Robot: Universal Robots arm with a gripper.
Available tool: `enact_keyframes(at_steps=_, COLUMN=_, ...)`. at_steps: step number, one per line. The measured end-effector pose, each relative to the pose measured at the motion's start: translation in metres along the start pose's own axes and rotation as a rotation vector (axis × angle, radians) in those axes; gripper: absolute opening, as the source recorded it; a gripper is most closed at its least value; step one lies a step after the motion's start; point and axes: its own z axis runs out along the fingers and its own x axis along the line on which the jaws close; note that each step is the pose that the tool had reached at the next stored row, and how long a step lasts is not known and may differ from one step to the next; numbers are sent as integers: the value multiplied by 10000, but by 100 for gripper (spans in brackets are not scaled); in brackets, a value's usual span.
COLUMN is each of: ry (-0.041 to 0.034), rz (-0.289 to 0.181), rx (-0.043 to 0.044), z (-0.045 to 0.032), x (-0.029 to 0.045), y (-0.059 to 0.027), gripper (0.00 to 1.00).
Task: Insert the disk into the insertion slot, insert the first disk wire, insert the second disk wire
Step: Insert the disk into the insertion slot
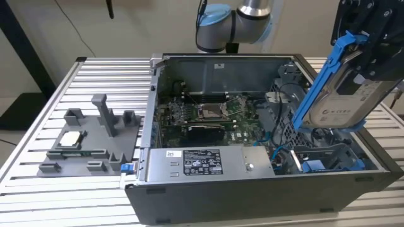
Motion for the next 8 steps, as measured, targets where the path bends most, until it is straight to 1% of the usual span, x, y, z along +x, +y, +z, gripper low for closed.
enact_keyframes(at_steps=8, ry=1, rz=0, rx=0, z=51, x=79, y=-44, gripper=33)
